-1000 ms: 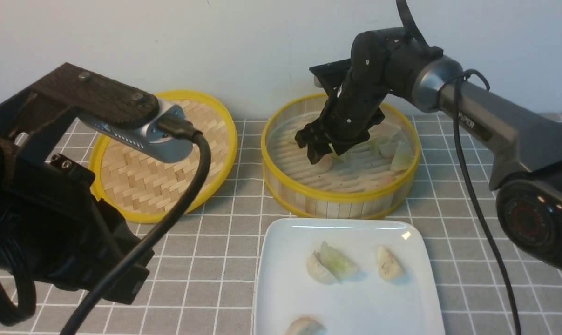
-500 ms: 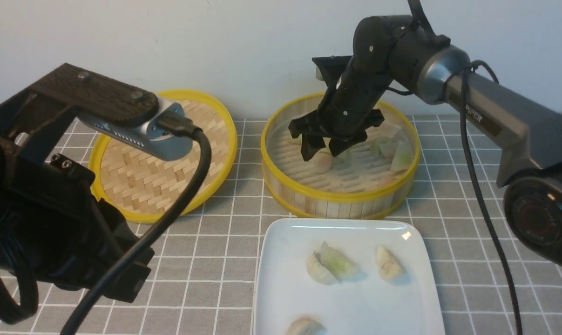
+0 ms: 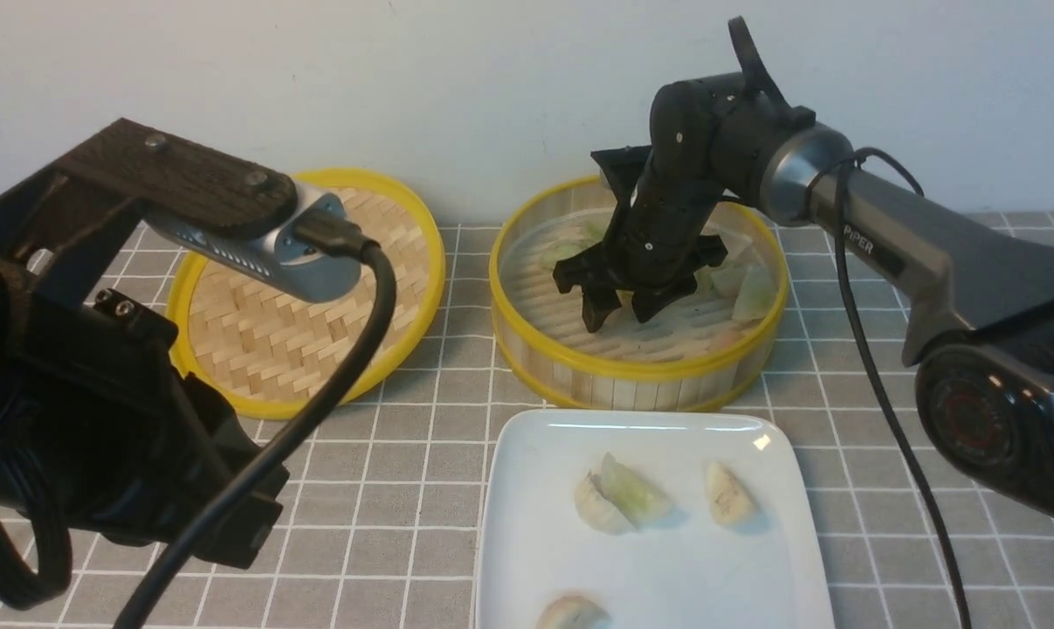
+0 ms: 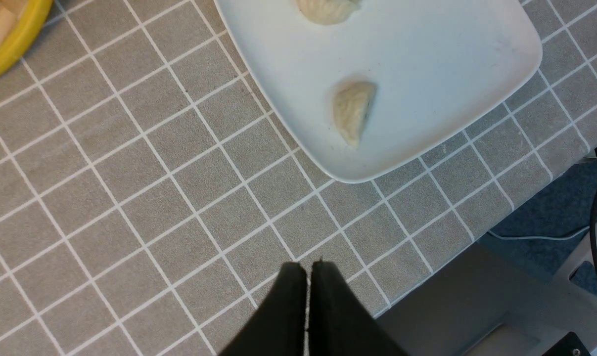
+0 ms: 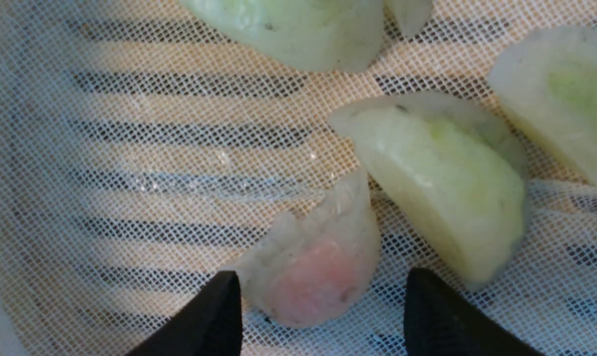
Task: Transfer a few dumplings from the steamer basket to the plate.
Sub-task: Use the right arm to grab a dumpling from inside the steamer
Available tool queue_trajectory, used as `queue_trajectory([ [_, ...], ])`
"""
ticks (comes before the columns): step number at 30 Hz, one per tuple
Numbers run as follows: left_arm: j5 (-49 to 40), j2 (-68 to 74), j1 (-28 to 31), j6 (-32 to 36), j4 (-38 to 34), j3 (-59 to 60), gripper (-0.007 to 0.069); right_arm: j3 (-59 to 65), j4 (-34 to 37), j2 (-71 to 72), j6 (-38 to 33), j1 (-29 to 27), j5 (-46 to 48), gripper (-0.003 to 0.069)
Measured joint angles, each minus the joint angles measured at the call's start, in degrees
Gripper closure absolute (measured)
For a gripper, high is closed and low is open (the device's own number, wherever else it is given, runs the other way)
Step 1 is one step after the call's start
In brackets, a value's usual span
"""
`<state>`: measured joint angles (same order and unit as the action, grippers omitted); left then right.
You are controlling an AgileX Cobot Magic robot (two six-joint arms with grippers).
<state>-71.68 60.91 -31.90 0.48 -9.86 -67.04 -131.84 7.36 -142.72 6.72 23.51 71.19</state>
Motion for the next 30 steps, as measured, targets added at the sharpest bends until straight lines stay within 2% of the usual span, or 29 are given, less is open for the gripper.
queue_trajectory([
  [2,0.00,0.00,0.00,-0.06,0.00,0.00,0.0629,-0.29,0.07,-0.07,-0.64,0.00,0.22,0.0264],
  [4,0.00,0.00,0.00,-0.48,0.00,0.00,0.0629,-0.68,-0.06,-0.23,-1.38,0.00,0.43,0.0319],
  [5,0.00,0.00,0.00,-0.48,0.00,0.00,0.0629,-1.07,0.02,-0.50,-1.77,0.00,0.35,0.0370],
  [7,0.00,0.00,0.00,-0.48,0.00,0.00,0.0629,-1.95,0.08,-0.70,-3.14,0.00,0.30,0.0529],
  [8,0.00,0.00,0.00,-0.48,0.00,0.00,0.0629,-1.98,0.00,-0.70,-3.15,0.00,0.30,0.0542],
  [9,0.00,0.00,0.00,-0.48,0.00,0.00,0.0629,-1.97,-0.21,-0.71,-3.62,0.00,0.17,0.0609],
  [12,0.00,0.00,0.00,-0.48,0.12,0.00,0.0629,-1.97,-0.66,-0.17,-4.00,0.00,0.17,0.0660],
  [25,0.00,0.00,0.00,-1.04,1.51,0.00,0.0629,0.46,-2.44,6.14,-6.72,-0.57,0.17,0.0659],
  [30,0.00,0.00,0.00,-1.04,1.51,0.00,0.0629,0.56,-0.12,5.07,-9.59,-0.62,0.10,0.0564],
])
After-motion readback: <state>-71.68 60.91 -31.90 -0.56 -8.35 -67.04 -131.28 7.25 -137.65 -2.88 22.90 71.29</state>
